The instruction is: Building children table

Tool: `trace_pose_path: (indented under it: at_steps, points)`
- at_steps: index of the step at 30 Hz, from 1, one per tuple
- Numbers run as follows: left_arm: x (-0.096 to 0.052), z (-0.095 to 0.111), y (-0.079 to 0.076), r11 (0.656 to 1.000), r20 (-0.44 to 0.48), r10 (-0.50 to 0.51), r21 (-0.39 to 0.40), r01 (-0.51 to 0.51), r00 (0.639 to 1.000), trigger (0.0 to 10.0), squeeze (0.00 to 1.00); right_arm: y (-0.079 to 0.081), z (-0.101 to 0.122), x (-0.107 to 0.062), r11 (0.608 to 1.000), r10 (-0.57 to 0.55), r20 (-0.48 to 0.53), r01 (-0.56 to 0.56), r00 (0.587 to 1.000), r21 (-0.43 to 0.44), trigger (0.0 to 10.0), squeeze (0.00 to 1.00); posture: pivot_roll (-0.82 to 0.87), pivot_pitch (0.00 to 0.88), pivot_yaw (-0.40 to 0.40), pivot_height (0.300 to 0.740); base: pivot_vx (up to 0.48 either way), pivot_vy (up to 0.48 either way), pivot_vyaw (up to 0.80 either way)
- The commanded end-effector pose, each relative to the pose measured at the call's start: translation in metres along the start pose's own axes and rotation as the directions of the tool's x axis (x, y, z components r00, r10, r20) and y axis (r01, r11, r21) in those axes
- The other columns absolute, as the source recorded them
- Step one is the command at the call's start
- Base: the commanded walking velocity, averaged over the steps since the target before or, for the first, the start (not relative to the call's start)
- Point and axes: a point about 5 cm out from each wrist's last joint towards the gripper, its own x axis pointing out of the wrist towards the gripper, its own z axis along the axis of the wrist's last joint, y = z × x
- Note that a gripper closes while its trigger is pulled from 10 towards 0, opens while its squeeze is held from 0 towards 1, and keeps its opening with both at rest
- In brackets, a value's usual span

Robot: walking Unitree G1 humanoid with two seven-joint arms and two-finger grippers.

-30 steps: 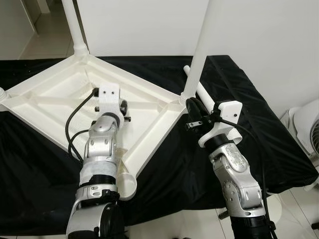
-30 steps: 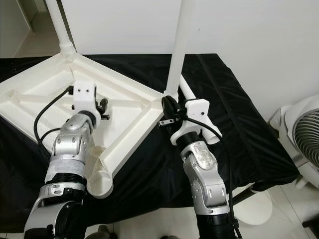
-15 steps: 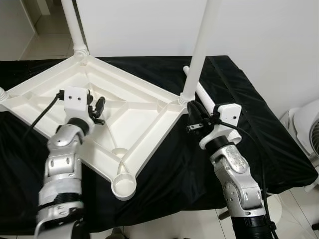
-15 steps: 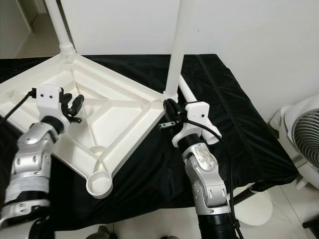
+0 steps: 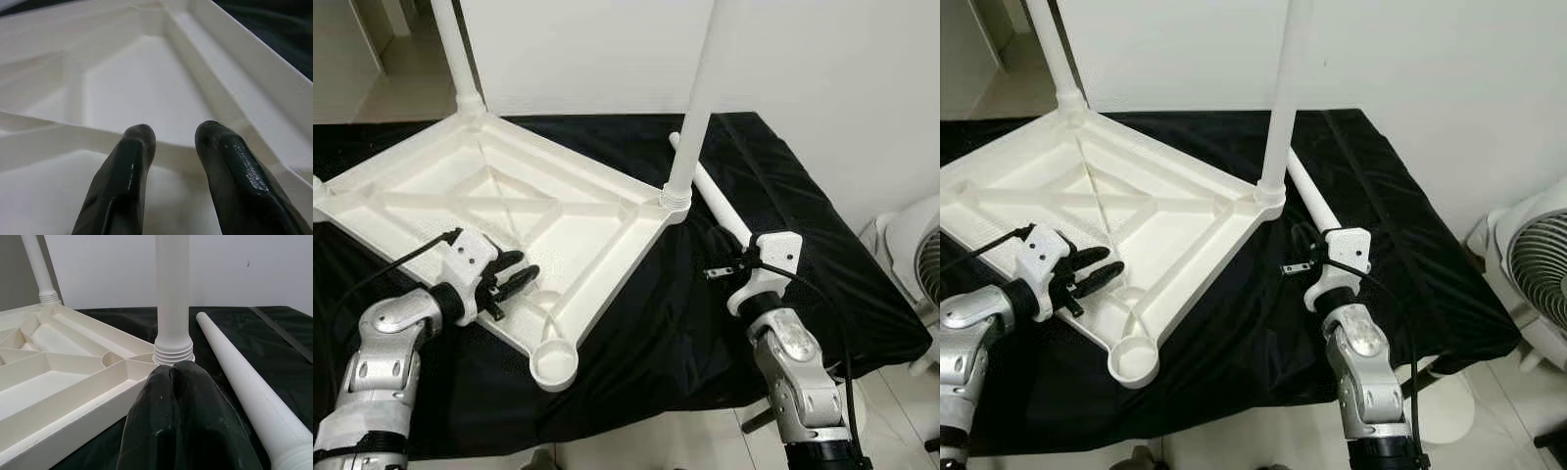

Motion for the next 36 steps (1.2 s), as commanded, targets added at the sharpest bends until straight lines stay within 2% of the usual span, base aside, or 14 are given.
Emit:
trace_pose_path:
  at_steps: [1, 8, 10, 11, 12, 13, 21, 22, 23, 24, 28, 32, 34, 36]
  points:
    - [0.0, -0.002, -0.004, 0.998, -0.012, -0.057, 0.011, 0.058, 0.998, 10.0, 0.0, -0.003, -0.002, -0.002, 1.0, -0.011, -0.004, 0.011, 1.0, -0.003, 10.0, 0.0, 0.07, 0.012, -0.01, 0.74, 0.0, 0.0, 0.0]
    - [-0.003, -0.018, 0.006, 0.991, -0.149, -0.062, 0.105, 0.078, 0.987, 10.0, 0.0, -0.005, -0.004, -0.001, 1.0, -0.005, 0.0, 0.005, 1.0, -0.017, 10.0, 0.0, 0.08, 0.012, -0.012, 0.74, 0.0, 0.0, 0.0]
    - [-0.003, -0.019, 0.005, 0.989, -0.154, -0.072, 0.117, 0.091, 0.985, 10.0, 0.0, -0.005, -0.004, -0.001, 1.0, -0.004, 0.0, 0.004, 1.0, -0.019, 10.0, 0.0, 0.08, 0.014, -0.013, 0.74, 0.0, 0.0, 0.0]
    - [-0.003, -0.019, 0.006, 0.987, -0.157, -0.076, 0.129, 0.096, 0.985, 10.0, 0.14, -0.005, -0.004, -0.001, 1.0, -0.002, 0.0, 0.002, 1.0, -0.019, 10.0, 0.0, 0.08, 0.014, -0.013, 0.74, 0.0, 0.0, 0.0]
    - [-0.003, -0.019, 0.006, 0.987, -0.157, -0.076, 0.129, 0.096, 0.985, 10.0, 0.14, -0.005, -0.004, -0.001, 1.0, -0.002, 0.0, 0.002, 1.0, -0.019, 10.0, 0.0, 0.08, 0.014, -0.013, 0.74, 0.0, 0.0, 0.0]
    - [-0.003, -0.02, 0.007, 0.986, -0.158, -0.076, 0.133, 0.098, 0.984, 10.0, 1.0, -0.004, -0.004, 0.0, 1.0, 0.001, 0.001, -0.001, 1.0, -0.019, 10.0, 0.0, 0.08, 0.013, -0.013, 0.74, 0.0, 0.0, 0.0]
    - [-0.01, -0.022, 0.014, 0.962, -0.21, -0.117, 0.218, 0.163, 0.971, 10.0, 1.0, -0.003, -0.005, 0.0, 1.0, 0.012, 0.003, -0.012, 1.0, -0.021, 10.0, 0.0, 0.08, 0.014, -0.01, 0.74, 0.0, 0.0, 0.0]
    - [-0.013, -0.021, 0.016, 0.957, -0.217, -0.135, 0.224, 0.184, 0.967, 10.0, 0.49, -0.003, -0.005, 0.0, 1.0, 0.012, 0.003, -0.012, 1.0, -0.022, 10.0, 0.0, 0.08, 0.014, -0.007, 0.74, 0.0, 0.0, 0.0]
    - [-0.013, -0.021, 0.016, 0.957, -0.217, -0.135, 0.224, 0.184, 0.967, 10.0, 0.49, -0.003, -0.005, 0.0, 1.0, 0.012, 0.003, -0.012, 1.0, -0.022, 10.0, 0.0, 0.08, 0.014, -0.007, 0.74, 0.0, 0.0, 0.0]
    - [-0.016, -0.021, 0.02, 0.947, -0.24, -0.157, 0.24, 0.215, 0.958, 10.0, 0.0, -0.004, -0.005, 0.0, 1.0, 0.012, 0.003, -0.012, 1.0, -0.024, 10.0, 0.0, 0.08, 0.017, -0.006, 0.74, 0.0, 0.0, 0.0]
    - [-0.022, -0.009, 0.043, 0.959, -0.187, -0.128, 0.226, 0.17, 0.974, 10.0, 0.0, -0.003, -0.008, -0.001, 1.0, 0.013, -0.002, -0.013, 1.0, -0.024, 10.0, 0.0, 0.08, 0.018, -0.004, 0.74, 0.0, 0.0, 0.0]
    - [-0.022, -0.004, 0.048, 0.971, -0.149, -0.117, 0.191, 0.145, 0.982, 10.0, 0.0, -0.002, -0.008, -0.001, 1.0, 0.013, -0.002, -0.013, 1.0, -0.023, 10.0, 0.0, 0.08, 0.019, 0.003, 0.74, 0.0, 0.0, 0.0]
    - [-0.023, 0.003, 0.053, 0.982, -0.087, -0.11, 0.142, 0.121, 0.99, 10.0, 0.0, -0.002, -0.009, -0.001, 1.0, 0.011, -0.003, -0.011, 1.0, -0.02, 10.0, 0.0, 0.08, 0.02, 0.008, 0.74, 0.0, 0.0, 0.0]
    - [-0.023, 0.003, 0.053, 0.982, -0.087, -0.11, 0.142, 0.121, 0.99, 10.0, 0.0, -0.002, -0.009, -0.001, 1.0, 0.011, -0.003, -0.011, 1.0, -0.02, 10.0, 0.0, 0.08, 0.02, 0.008, 0.74, 0.0, 0.0, 0.0]
